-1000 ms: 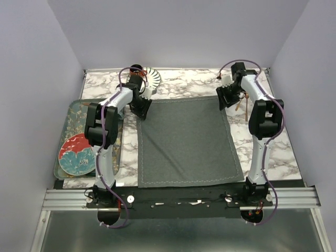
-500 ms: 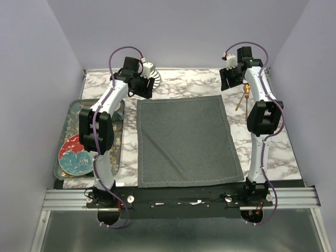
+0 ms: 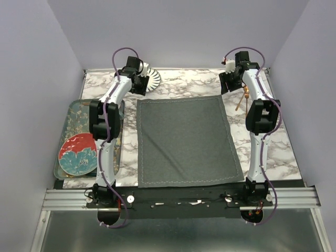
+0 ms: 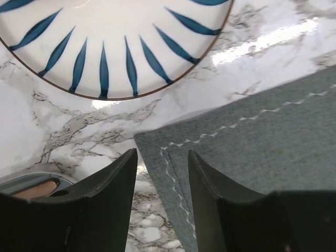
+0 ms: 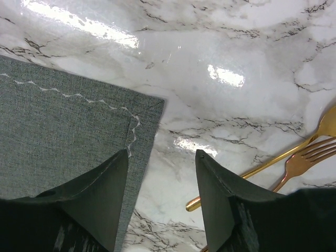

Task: Fold the napkin into a case and place the utensils inside
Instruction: Pick up the flattened napkin from the center of the board.

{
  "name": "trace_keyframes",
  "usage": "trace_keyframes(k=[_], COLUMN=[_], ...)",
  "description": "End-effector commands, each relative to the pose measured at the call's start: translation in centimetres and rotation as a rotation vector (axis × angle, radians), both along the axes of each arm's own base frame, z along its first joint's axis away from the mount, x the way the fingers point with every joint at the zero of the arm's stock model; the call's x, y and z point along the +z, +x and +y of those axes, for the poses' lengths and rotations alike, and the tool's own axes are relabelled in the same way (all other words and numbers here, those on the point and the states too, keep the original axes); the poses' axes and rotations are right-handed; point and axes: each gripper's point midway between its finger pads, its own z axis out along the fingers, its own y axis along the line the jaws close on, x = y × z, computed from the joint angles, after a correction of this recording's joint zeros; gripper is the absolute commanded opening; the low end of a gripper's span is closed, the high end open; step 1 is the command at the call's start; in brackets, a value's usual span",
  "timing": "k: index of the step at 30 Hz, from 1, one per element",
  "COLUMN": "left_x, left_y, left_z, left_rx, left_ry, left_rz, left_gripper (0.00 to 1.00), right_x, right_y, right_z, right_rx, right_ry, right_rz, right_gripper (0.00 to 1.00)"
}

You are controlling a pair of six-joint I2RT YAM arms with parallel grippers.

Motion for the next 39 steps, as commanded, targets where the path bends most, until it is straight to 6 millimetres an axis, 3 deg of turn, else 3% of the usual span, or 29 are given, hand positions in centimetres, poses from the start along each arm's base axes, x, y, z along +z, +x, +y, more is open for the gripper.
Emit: trace_keyframes(k=[1,10,23,26,27,29,32,36,37,39], left_x=[-2.2,-5.0,-8.0,-8.3,-8.4,-7.9,-6.0,-1.4,1.0,2.9], left_y=[0.5,1.1,-0.2,-0.5,-0.7,-0.9,-0.6,0.3,0.3,-0.5], left_z=[2.6,2.8,2.5,1.9,1.7,1.0,0.1,-1.4,-2.4,-3.9], left_rx=[0.06,0.03,0.006,-0.011,-0.02,-0.046,-0.081,-0.139,-0.173,-0.289], left_ry=[0.079,0.106,0.096,0.069,0.057,0.023,-0.02,-0.073,-0.081,-0.076], left_rz=[0.058,0.088,0.173,0.194,0.2,0.201,0.159,0.039,-0.019,-0.07], left_gripper=[0.52,0.47,0.44,0.38,0.3,0.22,0.0,0.0,0.0,0.0], right_x=[-0.4,0.5,1.7,1.7,1.7,1.9,2.1,2.4,2.8,3.1], right_y=[-0.3,-1.9,-2.0,-2.1,-2.2,-2.3,-2.7,-3.7,-3.9,-4.6], right_z=[0.0,0.6,0.5,0.5,0.6,0.6,1.0,1.0,0.8,0.6], right_rx=[-0.023,-0.012,-0.008,-0.003,0.0,0.004,0.024,0.048,0.049,0.052], right_ry=[0.001,0.033,0.03,0.029,0.031,0.036,0.055,0.068,0.073,0.086], right_rz=[0.013,0.045,0.029,0.031,0.033,0.033,0.043,0.067,0.069,0.087], right_gripper=[0.63,0.63,0.63,0.63,0.63,0.63,0.63,0.67,0.7,0.72])
